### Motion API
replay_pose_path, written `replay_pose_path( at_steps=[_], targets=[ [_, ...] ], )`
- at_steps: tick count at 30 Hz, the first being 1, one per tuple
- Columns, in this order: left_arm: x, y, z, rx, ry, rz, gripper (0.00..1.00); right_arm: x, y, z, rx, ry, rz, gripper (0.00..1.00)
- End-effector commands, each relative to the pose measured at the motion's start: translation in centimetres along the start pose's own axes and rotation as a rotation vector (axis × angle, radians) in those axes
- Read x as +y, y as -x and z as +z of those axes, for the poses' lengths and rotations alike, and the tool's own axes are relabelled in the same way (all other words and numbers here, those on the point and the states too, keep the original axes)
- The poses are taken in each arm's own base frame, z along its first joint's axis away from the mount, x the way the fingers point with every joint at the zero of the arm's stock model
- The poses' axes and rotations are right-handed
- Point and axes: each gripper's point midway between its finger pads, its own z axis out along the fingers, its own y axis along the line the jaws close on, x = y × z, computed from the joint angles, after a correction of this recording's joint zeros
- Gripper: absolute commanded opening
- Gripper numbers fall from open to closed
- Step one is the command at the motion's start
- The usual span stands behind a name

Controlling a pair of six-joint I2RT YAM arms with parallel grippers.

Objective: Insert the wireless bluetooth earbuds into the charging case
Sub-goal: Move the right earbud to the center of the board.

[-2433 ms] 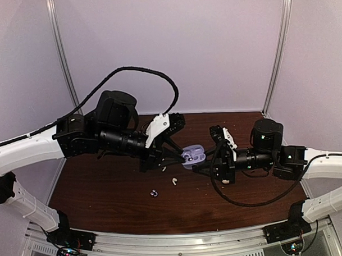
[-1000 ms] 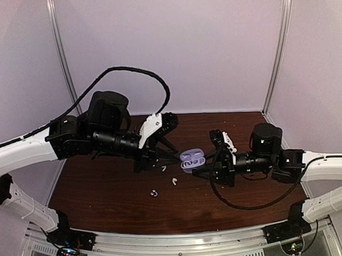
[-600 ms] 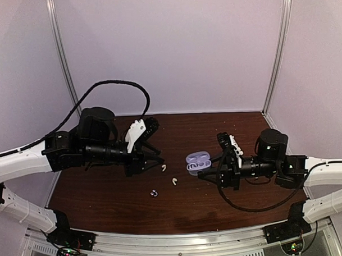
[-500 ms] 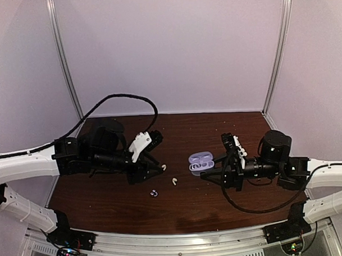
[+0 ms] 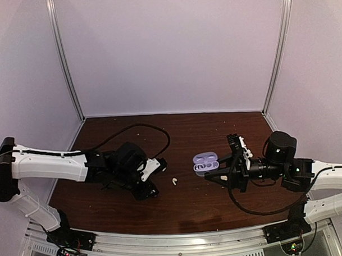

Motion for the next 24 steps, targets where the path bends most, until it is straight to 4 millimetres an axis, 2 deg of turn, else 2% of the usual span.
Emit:
replay_pose_path(
  at_steps=[1, 8, 16, 24],
  targets=[
    [0.9, -0.2, 0.7, -0.006, 0.012, -0.046, 0.33, -0.3, 0.4, -0.3, -0.015, -0.021, -0.006, 0.0],
    [1.0, -1.2, 2.9, 0.101, 0.007, 0.002, 0.33, -0.2, 0.2, -0.3, -0.011, -0.019, 0.004, 0.0],
    [1.6, -1.9, 4.5, 0.185, 0.036, 0.024, 0.34, -0.3, 0.2, -0.6, -0.014, -0.027, 0.009, 0.0],
    [3.7, -2.5, 5.7, 0.24, 0.143, 0.04, 0.34, -0.3, 0.0, -0.5, -0.008, -0.025, 0.01, 0.0]
  ],
)
